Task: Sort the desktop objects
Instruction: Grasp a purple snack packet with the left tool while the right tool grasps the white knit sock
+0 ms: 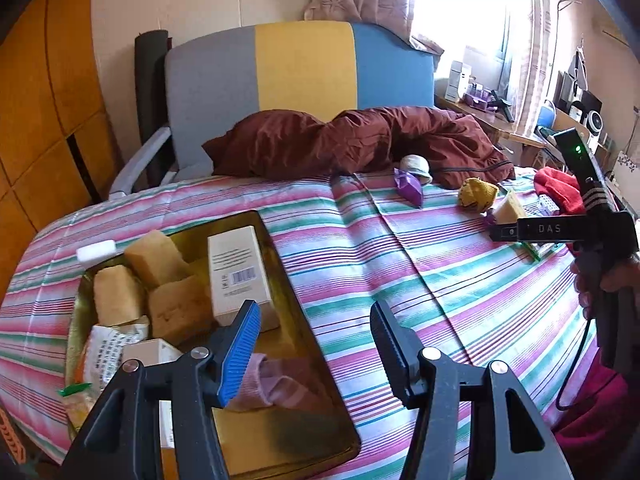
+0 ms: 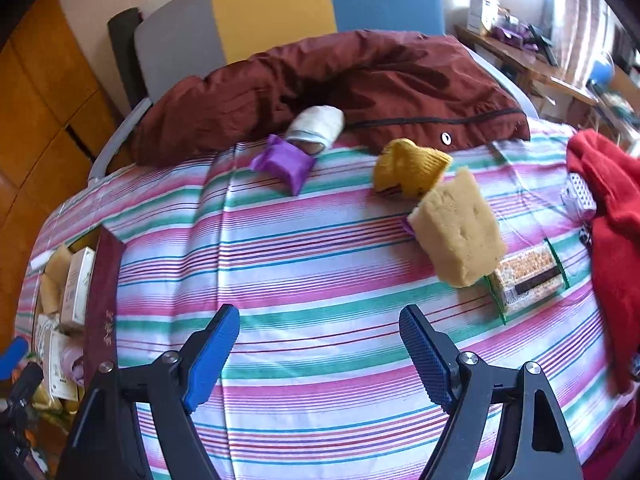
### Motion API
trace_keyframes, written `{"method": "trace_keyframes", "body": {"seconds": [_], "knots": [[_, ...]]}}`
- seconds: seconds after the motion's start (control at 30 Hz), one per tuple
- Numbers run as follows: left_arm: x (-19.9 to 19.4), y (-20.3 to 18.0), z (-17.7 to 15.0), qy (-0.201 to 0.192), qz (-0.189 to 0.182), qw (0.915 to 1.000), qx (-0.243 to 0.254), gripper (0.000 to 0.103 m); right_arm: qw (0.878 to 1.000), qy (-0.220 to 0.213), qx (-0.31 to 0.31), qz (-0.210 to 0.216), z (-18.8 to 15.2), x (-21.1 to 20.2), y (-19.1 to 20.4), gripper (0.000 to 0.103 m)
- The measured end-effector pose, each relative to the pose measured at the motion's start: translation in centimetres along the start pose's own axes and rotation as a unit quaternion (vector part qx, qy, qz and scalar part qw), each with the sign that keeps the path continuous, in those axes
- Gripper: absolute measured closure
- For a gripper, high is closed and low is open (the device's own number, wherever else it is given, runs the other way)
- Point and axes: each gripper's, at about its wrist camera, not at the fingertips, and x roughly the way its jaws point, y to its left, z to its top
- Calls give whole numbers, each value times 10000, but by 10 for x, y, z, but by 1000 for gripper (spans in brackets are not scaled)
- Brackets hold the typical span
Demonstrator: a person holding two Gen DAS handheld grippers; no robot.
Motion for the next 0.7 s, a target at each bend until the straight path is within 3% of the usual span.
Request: {"method": "trace_keyframes", "body": {"seconds": [0.33, 0.5, 0.7], "knots": [[29, -18, 18, 271, -170, 9994, 96, 45, 9996, 134, 69, 221, 16, 11, 1, 20], [43, -27, 30, 285, -245, 9992, 144, 45, 9988, -59, 175, 459, 51, 15, 4, 20], [66, -34, 48, 365, -373, 9985, 135, 45, 9974, -258, 443, 513, 104, 48, -1, 20]]}}
